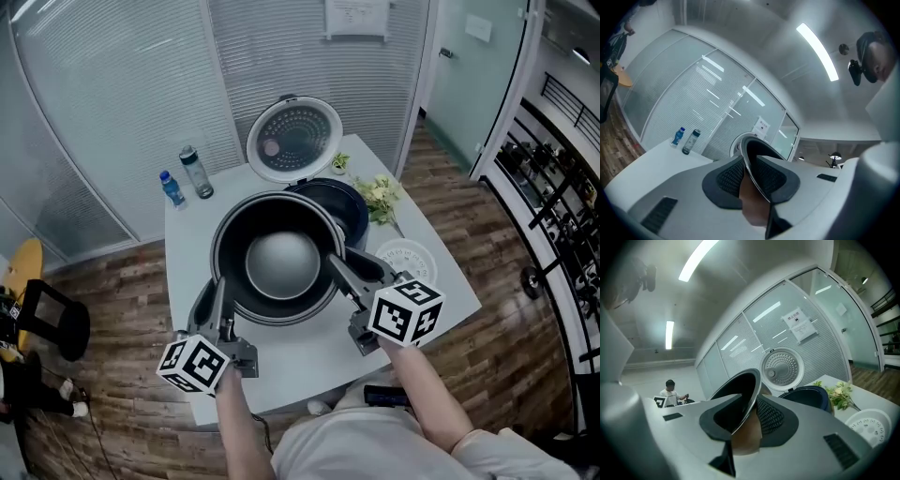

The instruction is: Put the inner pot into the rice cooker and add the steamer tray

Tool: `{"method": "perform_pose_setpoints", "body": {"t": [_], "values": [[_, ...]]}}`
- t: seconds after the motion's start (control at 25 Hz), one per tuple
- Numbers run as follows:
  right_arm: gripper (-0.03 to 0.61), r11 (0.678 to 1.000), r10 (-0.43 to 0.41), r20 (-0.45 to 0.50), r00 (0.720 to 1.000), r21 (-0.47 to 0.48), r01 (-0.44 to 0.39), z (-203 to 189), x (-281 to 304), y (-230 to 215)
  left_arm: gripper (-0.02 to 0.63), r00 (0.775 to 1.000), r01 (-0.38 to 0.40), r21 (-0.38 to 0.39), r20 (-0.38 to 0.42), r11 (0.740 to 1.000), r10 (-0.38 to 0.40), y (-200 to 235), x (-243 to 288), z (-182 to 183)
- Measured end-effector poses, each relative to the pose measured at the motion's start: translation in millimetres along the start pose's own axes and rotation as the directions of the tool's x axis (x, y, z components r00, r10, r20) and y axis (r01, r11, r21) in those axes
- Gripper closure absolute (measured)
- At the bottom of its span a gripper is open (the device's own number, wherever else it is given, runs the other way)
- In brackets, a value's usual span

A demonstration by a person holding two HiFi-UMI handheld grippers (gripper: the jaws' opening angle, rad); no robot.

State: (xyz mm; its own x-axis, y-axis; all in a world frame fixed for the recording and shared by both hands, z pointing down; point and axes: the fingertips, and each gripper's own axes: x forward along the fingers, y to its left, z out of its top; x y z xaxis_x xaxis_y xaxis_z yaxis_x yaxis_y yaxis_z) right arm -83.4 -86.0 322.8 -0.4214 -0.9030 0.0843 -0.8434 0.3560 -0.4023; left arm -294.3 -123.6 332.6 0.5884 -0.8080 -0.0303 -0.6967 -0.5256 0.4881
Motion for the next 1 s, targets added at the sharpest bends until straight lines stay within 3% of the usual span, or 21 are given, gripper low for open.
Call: {"method": "perform_pose_setpoints", "body": {"t": [1.0], "values": [[0.472, 0.995, -0.097, 0.052, 0.994, 0.002, 0.097, 68.9, 14.9, -112.0, 0.529, 0.992, 0.114, -0.003, -0.044, 0.993, -0.114, -40.8, 145.8, -8.4]]}}
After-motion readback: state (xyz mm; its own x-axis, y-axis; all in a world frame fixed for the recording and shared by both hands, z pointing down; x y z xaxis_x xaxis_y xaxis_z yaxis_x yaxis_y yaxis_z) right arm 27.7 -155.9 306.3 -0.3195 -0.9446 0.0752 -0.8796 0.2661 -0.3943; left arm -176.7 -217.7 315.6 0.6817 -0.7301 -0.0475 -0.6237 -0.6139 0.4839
